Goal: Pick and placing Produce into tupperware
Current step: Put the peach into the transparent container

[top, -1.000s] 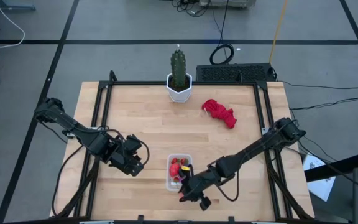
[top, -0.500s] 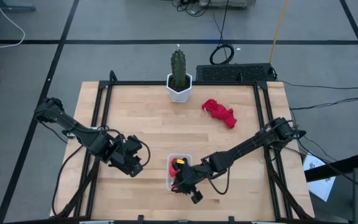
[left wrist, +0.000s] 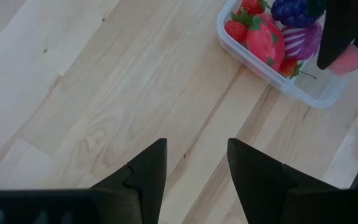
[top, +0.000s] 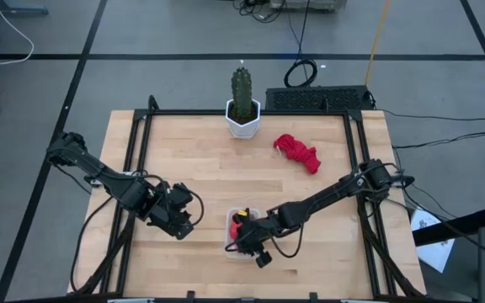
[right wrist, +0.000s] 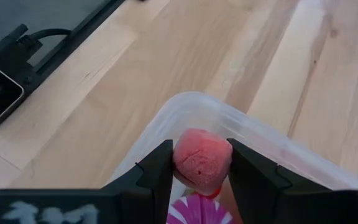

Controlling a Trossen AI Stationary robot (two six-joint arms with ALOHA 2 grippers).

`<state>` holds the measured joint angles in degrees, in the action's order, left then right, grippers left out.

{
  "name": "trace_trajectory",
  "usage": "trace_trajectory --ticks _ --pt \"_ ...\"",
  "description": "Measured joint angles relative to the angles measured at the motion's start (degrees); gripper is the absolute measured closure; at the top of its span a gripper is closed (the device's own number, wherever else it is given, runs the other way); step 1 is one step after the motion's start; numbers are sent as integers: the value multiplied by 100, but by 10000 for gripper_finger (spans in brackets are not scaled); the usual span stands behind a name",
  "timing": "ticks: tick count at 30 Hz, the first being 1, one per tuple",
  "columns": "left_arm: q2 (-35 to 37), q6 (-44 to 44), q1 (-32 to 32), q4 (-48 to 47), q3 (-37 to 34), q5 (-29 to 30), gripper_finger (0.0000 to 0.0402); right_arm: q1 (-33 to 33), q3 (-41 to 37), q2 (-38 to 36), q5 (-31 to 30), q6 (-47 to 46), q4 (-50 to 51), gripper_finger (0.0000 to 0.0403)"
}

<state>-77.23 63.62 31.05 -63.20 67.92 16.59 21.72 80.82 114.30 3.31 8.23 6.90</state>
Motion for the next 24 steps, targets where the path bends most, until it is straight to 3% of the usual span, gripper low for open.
trace_trajectory --ticks 24 --pt "0 -13 0 0 0 3 227 89 0 0 174 2 19 273"
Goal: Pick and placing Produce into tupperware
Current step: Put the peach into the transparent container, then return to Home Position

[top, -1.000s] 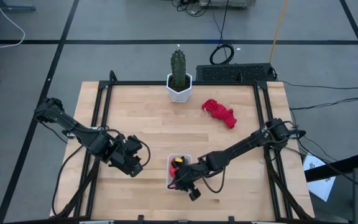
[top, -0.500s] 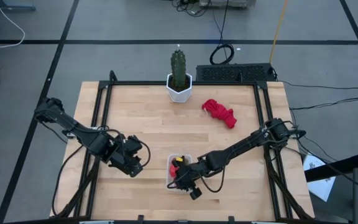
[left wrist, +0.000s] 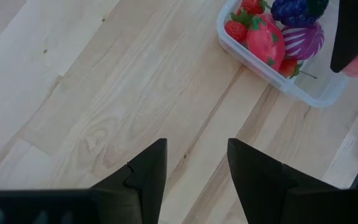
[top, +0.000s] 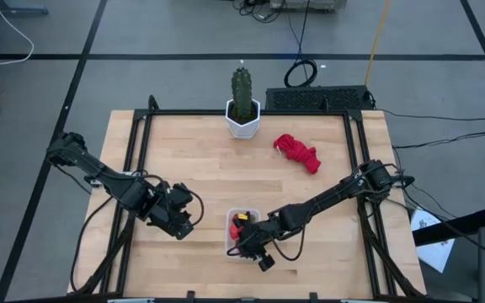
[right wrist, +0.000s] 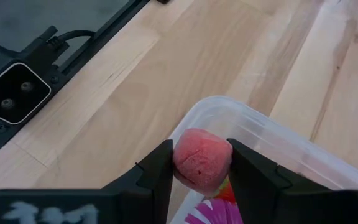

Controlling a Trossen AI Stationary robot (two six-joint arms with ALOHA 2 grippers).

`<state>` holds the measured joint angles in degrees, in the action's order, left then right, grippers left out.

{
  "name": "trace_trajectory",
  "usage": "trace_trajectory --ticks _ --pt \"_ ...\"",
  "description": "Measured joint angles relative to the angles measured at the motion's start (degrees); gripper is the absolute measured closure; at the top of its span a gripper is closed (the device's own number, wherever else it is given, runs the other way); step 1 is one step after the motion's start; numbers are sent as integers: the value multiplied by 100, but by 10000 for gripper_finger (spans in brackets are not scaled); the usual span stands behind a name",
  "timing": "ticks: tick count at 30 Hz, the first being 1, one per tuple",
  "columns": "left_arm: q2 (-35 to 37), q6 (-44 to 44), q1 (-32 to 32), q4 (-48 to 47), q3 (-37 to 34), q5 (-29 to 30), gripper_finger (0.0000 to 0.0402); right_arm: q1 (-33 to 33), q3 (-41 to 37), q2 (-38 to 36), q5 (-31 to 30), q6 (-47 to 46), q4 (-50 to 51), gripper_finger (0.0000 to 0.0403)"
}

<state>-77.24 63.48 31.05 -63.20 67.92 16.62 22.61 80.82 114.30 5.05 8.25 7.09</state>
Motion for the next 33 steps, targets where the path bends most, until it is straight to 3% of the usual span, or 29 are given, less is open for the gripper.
trace_trajectory --ticks 14,29,33 --pt "-2 0 0 1 1 3 227 -2 0 -2 1 87 0 223" --pt "0 -22 10 1 0 3 227 277 -7 -397 -61 330 48 220" --pt "0 -15 35 2 2 5 227 552 -6 -782 -719 366 765 220"
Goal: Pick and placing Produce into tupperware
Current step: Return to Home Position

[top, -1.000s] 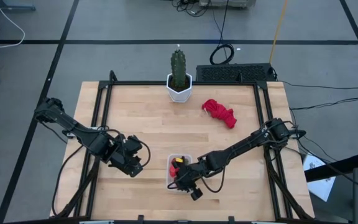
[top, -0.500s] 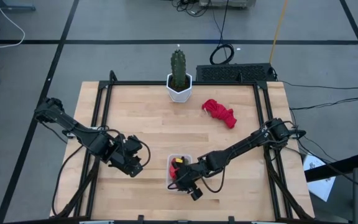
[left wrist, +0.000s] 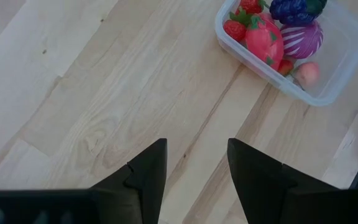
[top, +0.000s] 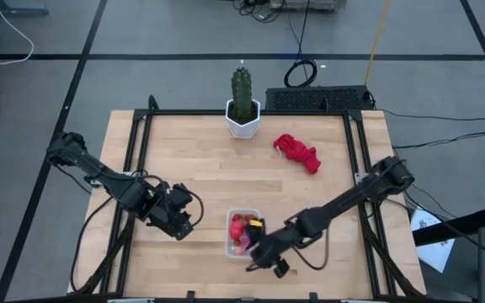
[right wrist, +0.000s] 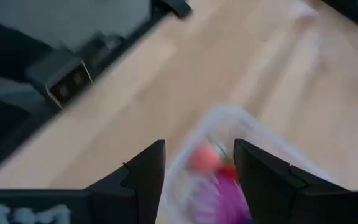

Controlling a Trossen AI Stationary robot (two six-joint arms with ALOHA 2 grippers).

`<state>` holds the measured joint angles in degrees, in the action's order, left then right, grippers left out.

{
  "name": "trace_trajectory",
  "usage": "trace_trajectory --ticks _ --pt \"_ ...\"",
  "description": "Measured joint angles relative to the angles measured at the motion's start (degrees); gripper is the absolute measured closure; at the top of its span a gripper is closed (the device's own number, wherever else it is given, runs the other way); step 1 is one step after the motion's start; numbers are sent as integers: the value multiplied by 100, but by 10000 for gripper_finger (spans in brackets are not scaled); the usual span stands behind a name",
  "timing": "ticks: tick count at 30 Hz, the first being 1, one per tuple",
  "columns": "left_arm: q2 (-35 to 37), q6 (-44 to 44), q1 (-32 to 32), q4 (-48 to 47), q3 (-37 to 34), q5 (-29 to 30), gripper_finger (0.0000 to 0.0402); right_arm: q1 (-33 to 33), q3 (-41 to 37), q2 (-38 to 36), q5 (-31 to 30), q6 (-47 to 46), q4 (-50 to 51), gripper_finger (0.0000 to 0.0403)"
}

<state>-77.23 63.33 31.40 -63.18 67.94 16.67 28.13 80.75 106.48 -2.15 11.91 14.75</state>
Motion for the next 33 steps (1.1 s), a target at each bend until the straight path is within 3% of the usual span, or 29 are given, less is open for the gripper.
trace_trajectory --ticks 6,11,15,22,33 --pt "0 297 119 40 -2 16 227 376 2 -705 -1273 -439 1654 219" --pt "0 204 349 388 -2 748 227 592 2 -1310 -1279 -1337 2654 219" --pt "-1 -704 548 1365 -1 1511 227 739 2 -1861 -1277 -1742 2832 219" --pt "219 -2659 747 2788 -1 2754 227 1022 -461 -3231 -1281 -1698 1853 220" --pt "1125 -3007 1335 2762 -113 4013 227 1214 -3306 -5920 -1279 -1972 2 220"
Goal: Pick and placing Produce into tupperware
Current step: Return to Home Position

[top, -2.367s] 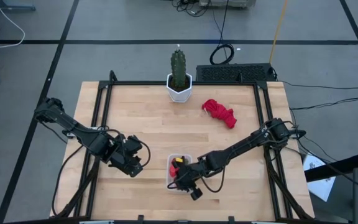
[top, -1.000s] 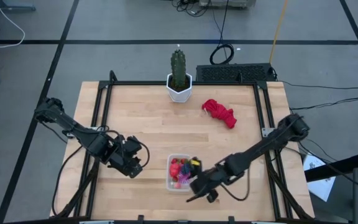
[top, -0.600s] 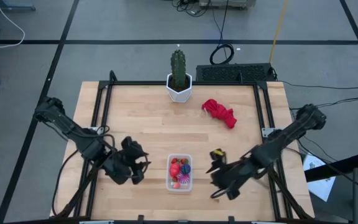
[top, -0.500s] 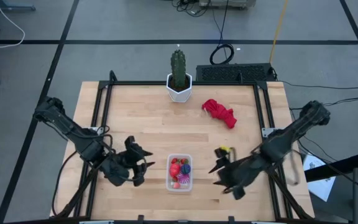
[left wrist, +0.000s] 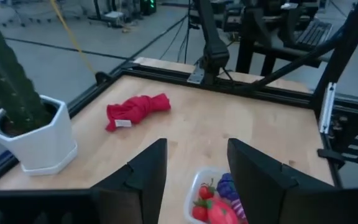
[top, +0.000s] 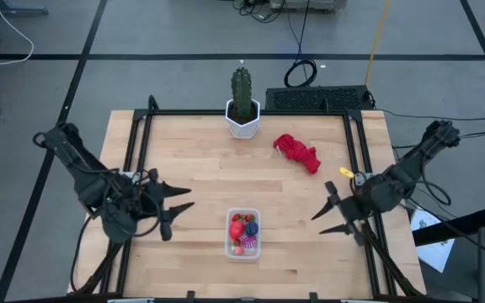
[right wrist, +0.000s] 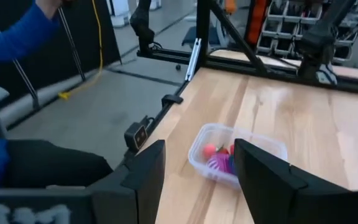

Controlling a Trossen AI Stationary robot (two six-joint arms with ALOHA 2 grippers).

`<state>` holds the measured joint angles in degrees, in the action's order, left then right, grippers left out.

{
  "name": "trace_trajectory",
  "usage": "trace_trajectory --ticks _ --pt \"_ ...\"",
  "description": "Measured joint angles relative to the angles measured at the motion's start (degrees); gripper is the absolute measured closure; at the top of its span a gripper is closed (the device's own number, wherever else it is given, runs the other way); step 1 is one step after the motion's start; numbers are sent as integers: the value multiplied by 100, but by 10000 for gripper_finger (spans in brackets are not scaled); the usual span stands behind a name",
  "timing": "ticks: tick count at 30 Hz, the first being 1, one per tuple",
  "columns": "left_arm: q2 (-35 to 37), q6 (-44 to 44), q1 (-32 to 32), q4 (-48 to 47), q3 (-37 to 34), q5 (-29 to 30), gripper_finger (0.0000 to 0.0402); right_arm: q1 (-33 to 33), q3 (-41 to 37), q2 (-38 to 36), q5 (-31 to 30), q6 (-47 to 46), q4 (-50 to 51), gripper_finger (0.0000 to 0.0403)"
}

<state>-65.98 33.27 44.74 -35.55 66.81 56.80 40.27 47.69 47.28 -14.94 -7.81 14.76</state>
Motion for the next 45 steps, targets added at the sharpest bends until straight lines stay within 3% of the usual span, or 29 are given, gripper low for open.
trace_trajectory --ticks 6,12,16,21,24,28,32,39,45 --pt "79 601 339 537 -911 431 227 -2 -1247 -1089 0 -203 -724 220" --pt "121 255 486 2911 -2375 243 227 -2 -1755 -1634 0 -193 -1021 220" --pt "31 -442 305 4907 -3370 -523 227 -2 -1802 -1726 1 -191 -1007 220" --pt "-248 -1872 -398 7366 -4307 -2281 227 -2 -1802 -1713 1 -182 -932 220" --pt "-307 -2135 -972 7914 -4705 -2908 227 -4 -1802 -1714 1 -144 -789 220" --pt "-90 -1983 -1719 7960 -5011 -3760 227 -47 -1804 -1795 -5 -51 -604 220" --pt "748 -2330 -2142 7695 -5069 -4615 227 -158 -1804 -2036 -10 20 -633 220" --pt "2752 -2440 -2254 5571 -5069 -4380 227 -198 -1804 -2567 -2 230 -487 220" --pt "3677 -2783 -2157 4670 -5069 -4054 227 -199 -1804 -2932 -2 483 -443 220"
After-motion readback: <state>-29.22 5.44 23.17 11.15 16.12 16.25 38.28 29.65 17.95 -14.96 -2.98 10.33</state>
